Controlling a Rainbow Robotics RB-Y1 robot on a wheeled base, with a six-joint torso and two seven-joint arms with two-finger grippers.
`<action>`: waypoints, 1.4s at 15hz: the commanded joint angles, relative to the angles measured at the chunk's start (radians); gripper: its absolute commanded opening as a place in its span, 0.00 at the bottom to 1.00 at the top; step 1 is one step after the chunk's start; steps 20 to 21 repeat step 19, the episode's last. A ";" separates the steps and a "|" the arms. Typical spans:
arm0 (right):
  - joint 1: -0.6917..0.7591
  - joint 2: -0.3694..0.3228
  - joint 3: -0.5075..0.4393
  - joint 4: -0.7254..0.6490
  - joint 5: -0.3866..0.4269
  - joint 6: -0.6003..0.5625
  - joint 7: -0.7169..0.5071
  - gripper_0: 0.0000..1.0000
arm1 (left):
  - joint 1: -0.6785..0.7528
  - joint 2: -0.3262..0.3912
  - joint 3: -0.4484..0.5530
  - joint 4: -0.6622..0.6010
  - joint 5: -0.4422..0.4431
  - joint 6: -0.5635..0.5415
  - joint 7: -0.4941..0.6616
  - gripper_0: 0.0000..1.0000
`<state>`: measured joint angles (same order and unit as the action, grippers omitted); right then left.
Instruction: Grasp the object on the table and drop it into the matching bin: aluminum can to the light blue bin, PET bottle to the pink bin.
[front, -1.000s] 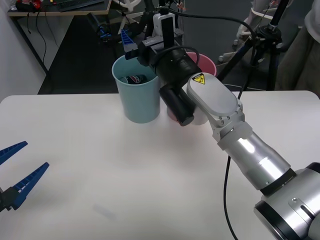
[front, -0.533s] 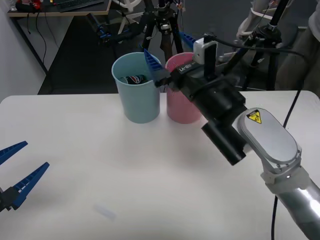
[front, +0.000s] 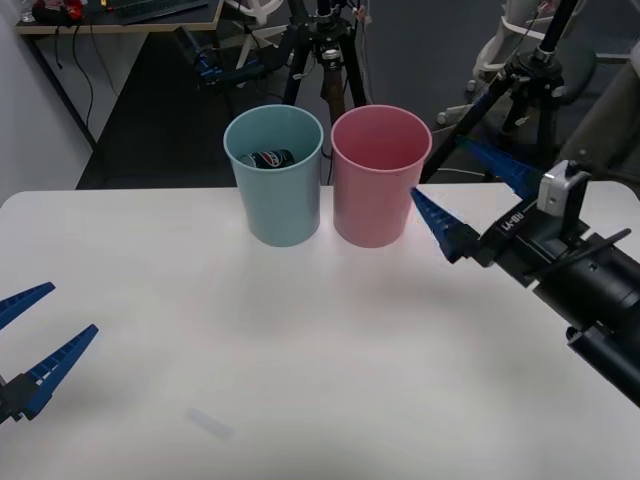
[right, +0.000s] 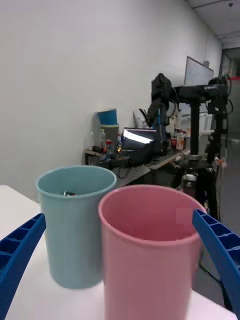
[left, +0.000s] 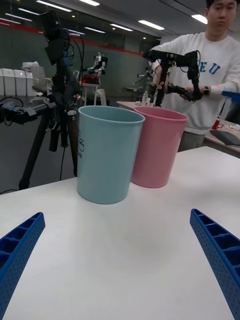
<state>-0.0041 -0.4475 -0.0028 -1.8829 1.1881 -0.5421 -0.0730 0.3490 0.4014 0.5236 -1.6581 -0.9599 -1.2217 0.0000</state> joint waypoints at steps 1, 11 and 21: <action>0.128 0.000 -0.172 0.002 0.036 -0.160 0.016 1.00 | 0.000 0.000 0.000 0.000 0.000 0.000 0.000 1.00; 0.280 0.000 -0.517 0.160 0.021 -0.616 0.055 1.00 | 0.000 0.000 0.000 0.000 0.000 0.000 0.000 1.00; 0.339 0.000 -0.545 0.162 -0.008 -0.625 0.078 1.00 | 0.000 0.000 0.000 0.000 0.000 0.000 0.000 1.00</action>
